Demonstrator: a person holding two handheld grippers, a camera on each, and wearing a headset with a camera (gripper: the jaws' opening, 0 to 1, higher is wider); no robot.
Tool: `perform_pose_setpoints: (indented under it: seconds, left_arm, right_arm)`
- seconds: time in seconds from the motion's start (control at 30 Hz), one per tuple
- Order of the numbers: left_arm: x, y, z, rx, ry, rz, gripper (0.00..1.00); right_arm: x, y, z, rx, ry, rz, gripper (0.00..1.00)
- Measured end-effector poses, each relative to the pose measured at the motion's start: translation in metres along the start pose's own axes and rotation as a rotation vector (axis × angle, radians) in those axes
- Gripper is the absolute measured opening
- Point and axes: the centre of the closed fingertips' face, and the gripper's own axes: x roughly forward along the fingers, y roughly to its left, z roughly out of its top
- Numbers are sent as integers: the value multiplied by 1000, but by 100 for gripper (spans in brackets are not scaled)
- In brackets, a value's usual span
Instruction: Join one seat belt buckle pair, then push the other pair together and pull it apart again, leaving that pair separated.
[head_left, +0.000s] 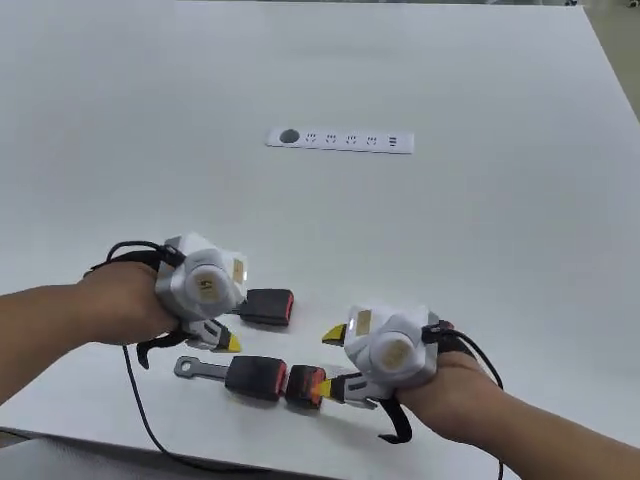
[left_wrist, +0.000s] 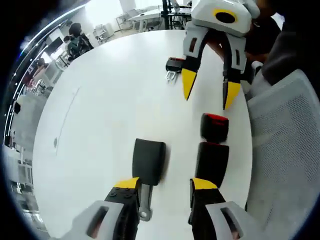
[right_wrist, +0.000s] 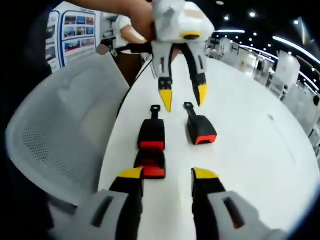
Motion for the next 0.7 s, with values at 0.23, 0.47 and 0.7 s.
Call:
perform_pose_setpoints:
  seconds: [0.23,0.47,0.7]
  left_arm:
    - [14,29,8,-41,-16,22,46]
    - [34,30,0,13,40,-28,53]
    - [41,26,-8,24,88,-50,58]
  right_arm:
    - [-36,-40,-37,53,50,-102,38]
    - [-72,-70,-78,103,98,-174,43]
    - [-68,-76,-110,121,160,-154,44]
